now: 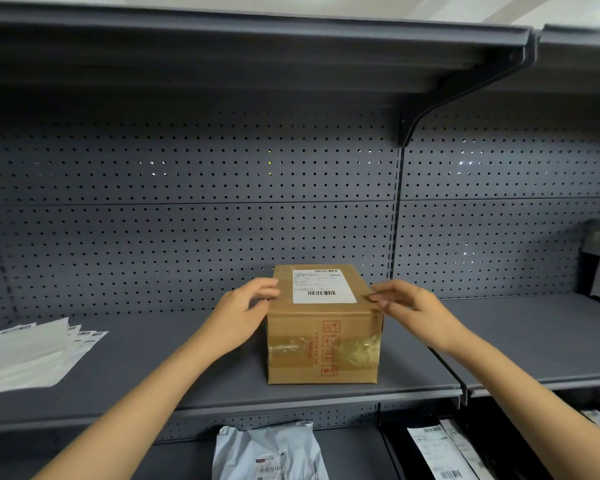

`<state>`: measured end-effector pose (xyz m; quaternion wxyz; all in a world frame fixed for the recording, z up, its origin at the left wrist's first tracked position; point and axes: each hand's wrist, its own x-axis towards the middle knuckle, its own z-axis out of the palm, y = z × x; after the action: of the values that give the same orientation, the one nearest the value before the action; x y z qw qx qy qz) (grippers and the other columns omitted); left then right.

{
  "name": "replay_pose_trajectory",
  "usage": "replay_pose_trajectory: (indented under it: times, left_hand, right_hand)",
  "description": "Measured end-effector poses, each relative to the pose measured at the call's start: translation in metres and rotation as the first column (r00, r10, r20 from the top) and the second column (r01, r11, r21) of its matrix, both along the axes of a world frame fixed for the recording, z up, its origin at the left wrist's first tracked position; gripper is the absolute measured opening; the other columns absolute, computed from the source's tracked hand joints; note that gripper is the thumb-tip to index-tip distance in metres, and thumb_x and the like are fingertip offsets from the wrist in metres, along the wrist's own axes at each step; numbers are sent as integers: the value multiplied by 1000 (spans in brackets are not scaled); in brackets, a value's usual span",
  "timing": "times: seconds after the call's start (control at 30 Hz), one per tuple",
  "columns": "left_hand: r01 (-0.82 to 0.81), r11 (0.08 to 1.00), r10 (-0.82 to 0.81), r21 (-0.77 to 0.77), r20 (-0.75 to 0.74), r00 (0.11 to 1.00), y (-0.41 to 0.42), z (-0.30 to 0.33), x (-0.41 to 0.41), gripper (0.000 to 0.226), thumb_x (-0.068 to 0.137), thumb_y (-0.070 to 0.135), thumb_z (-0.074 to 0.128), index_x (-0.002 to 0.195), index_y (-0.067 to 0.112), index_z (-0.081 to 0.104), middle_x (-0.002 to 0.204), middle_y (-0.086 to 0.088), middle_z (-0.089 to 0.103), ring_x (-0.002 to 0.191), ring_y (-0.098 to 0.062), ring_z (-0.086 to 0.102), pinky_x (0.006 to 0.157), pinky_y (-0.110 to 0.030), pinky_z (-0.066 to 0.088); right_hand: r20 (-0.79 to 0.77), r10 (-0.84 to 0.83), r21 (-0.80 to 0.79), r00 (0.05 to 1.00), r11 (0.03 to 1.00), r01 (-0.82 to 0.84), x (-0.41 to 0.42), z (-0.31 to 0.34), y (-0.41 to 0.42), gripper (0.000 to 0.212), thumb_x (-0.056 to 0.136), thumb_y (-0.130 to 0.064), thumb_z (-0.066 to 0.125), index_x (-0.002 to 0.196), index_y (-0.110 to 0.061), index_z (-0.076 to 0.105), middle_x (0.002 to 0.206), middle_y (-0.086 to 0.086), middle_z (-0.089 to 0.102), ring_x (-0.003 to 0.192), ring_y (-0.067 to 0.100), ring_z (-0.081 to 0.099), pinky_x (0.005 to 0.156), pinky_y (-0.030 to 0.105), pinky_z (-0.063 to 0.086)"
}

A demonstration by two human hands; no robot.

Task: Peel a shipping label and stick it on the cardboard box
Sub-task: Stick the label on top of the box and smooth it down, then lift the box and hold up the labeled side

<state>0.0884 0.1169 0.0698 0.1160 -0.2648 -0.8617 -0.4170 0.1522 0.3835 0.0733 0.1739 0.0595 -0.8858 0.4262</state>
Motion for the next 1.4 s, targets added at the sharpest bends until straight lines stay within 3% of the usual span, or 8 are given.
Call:
replay_pose_trajectory:
  times: [0.03,0.1,0.23,0.33,0.47,0.8,1.2,1.4]
  left_hand:
    - [-30,997,27,68,42,999,0,-2,-3,39,92,13,45,130,20,46,128,8,54,115,-8,53,95,-15,33]
    - [-105,977,61,184,227,972,3,-5,-7,48,90,25,51,136,20,38,143,3,41,134,-15,37,107,-29,28]
    - [-177,917,-95,358,626,774,10,-10,-9,58,83,51,52,133,23,41,148,-1,34,139,-23,27,110,-51,30]
    - [-158,890,-233,428,724,649,15,-11,-9,39,84,52,50,113,26,55,129,-5,53,123,-27,45,105,-58,33]
    - [-162,880,-248,447,723,645,17,-13,-10,25,87,42,51,101,23,58,102,-4,60,101,-23,54,99,-56,41]
    - [-61,839,-310,541,568,763,9,-14,-14,31,87,28,54,117,21,58,109,0,65,104,-17,57,99,-45,43]
    - [40,775,-390,630,427,816,6,-29,-36,73,82,-7,55,141,28,31,137,-3,48,116,-19,52,89,-32,47]
    - [5,796,-332,605,431,839,8,-47,-54,83,77,-16,56,142,27,29,146,-4,38,134,-23,38,111,-43,32]
  right_hand:
    - [10,-22,-76,1000,997,23,-3,-2,0,21,90,-17,51,110,-20,56,115,0,62,108,13,58,94,27,43]
    - [95,-73,-230,993,969,94,-12,-7,0,33,89,-25,52,120,-13,50,126,4,55,117,18,50,95,30,40]
    - [384,-15,-491,923,843,218,-30,-18,3,53,80,-47,58,119,-14,43,133,6,41,127,27,38,97,45,40]
    - [501,114,-559,858,799,221,-41,-25,9,73,69,-57,63,128,-18,45,131,14,47,120,32,47,92,48,46]
    - [482,219,-617,848,773,151,-38,-23,5,41,81,-47,54,105,-14,56,107,13,57,100,28,56,75,42,51]
    - [307,250,-647,918,762,9,-28,-16,5,17,88,-29,49,93,-19,62,94,2,63,85,17,58,71,33,48]
    - [128,353,-618,927,759,-204,-46,-25,10,48,88,-5,50,127,-32,48,122,-7,59,107,11,58,80,30,51]
    - [69,297,-592,953,781,-200,-63,-46,3,55,86,6,47,124,-33,49,127,-12,56,102,6,63,73,23,55]
